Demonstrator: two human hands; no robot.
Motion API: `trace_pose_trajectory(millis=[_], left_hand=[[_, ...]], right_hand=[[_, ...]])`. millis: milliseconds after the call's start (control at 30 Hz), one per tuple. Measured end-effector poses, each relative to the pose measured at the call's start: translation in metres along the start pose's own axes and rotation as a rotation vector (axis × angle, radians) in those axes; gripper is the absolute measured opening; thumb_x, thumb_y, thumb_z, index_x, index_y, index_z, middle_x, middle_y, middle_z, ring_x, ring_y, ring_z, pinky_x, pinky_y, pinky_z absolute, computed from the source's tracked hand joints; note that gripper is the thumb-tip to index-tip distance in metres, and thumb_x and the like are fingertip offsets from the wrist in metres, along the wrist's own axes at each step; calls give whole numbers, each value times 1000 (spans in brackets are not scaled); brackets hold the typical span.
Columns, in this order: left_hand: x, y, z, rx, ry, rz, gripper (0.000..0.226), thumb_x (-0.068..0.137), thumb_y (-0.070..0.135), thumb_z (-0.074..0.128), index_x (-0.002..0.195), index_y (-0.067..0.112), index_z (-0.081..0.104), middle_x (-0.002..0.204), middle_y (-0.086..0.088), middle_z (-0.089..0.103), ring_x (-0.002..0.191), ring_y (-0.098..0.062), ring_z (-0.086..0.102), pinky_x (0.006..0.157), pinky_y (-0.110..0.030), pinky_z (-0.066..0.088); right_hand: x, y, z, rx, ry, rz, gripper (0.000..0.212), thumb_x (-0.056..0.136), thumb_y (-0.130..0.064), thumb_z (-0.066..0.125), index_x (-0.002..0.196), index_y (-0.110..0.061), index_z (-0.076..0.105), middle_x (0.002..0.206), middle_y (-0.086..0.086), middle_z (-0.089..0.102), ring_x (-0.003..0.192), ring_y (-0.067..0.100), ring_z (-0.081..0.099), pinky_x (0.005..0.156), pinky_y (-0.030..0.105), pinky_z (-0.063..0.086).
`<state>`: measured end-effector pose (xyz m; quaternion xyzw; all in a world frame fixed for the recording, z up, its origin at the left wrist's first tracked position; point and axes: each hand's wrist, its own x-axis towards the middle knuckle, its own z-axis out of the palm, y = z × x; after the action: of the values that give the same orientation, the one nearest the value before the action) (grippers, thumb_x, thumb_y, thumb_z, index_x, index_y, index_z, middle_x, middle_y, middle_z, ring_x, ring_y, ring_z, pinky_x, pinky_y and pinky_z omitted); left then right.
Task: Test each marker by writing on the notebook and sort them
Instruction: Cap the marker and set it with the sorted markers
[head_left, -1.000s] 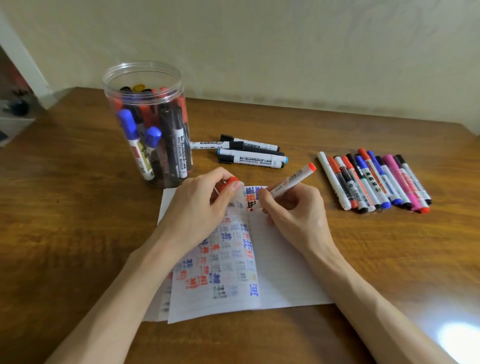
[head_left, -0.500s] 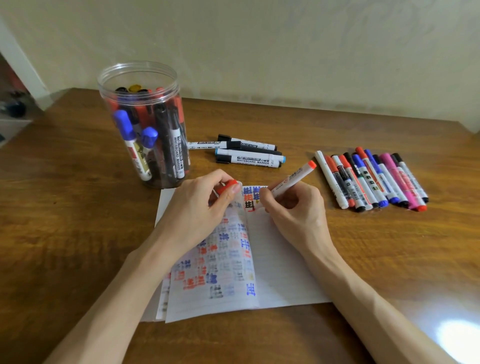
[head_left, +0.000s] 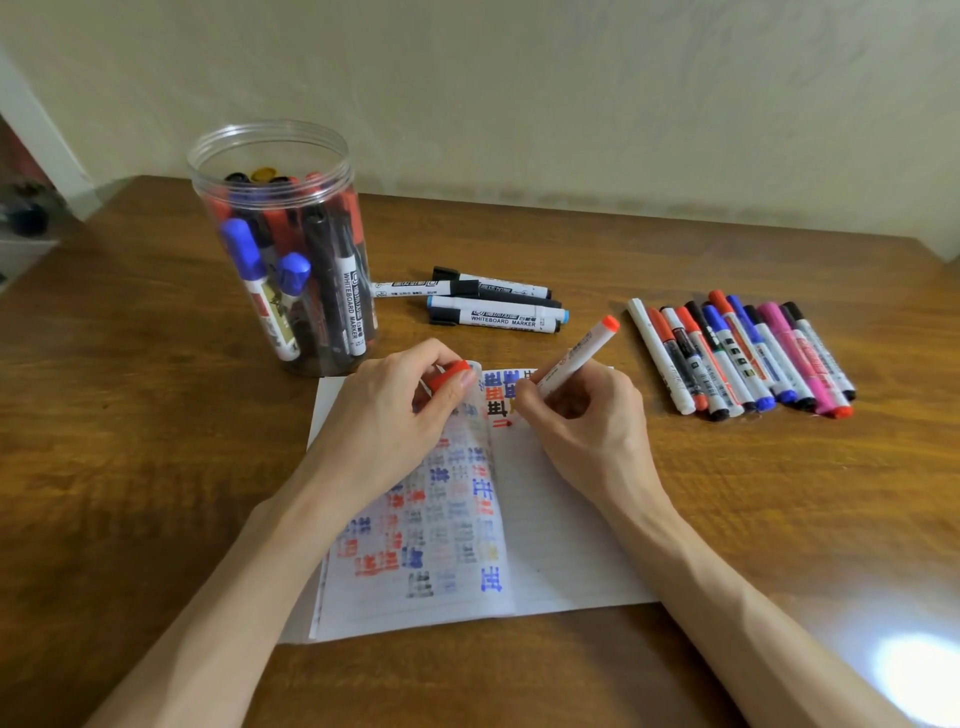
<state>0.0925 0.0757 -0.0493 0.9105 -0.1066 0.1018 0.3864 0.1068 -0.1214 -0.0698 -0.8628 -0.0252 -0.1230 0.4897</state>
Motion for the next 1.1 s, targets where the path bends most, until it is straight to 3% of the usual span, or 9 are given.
trace_pose_trajectory(millis=[167, 367, 600, 734, 900, 1100], left_hand=[[0, -1, 0, 1, 3, 1, 40, 95, 58, 45, 106, 26, 67, 85, 19, 67, 93, 9, 61, 72, -11, 51], [0, -1, 1, 24, 7, -11, 38, 96, 57, 46, 108, 28, 66, 87, 19, 67, 91, 10, 62, 72, -9, 50], [0, -3, 2, 22, -4, -12, 28, 99, 50, 52, 109, 27, 65, 89, 20, 68, 95, 14, 60, 70, -7, 50], [0, -2, 2, 25, -3, -7, 28, 99, 50, 52, 109, 27, 66, 88, 22, 66, 95, 15, 60, 73, -8, 52], [0, -2, 2, 19, 0, -6, 29, 99, 51, 52, 109, 28, 66, 89, 21, 67, 93, 11, 62, 71, -9, 51], [0, -1, 2, 13, -2, -11, 28, 99, 50, 53, 109, 28, 66, 88, 23, 64, 92, 13, 61, 70, -5, 49]], right_hand=[[-1, -3, -2, 59, -30, -9, 19, 90, -22, 78, 72, -18, 74, 69, -2, 73, 65, 20, 70, 62, 42, 56], [-2, -6, -1, 39, -90, -48, 16, 90, -19, 79, 75, -17, 77, 69, -5, 75, 65, 13, 71, 62, 39, 57], [-1, 0, -2, -33, 12, 3, 15, 86, -20, 78, 74, -15, 71, 67, -3, 69, 64, 14, 64, 56, 27, 48], [-1, -1, -3, 18, 10, -6, 19, 88, -20, 77, 70, -17, 72, 67, -2, 71, 59, 5, 61, 56, 21, 46], [0, -3, -2, 42, -48, -18, 17, 92, -26, 77, 76, -19, 77, 72, -7, 76, 67, 14, 72, 63, 37, 58], [1, -2, -4, 57, -72, -19, 16, 93, -28, 77, 78, -23, 77, 73, -11, 77, 69, 10, 73, 63, 34, 60]])
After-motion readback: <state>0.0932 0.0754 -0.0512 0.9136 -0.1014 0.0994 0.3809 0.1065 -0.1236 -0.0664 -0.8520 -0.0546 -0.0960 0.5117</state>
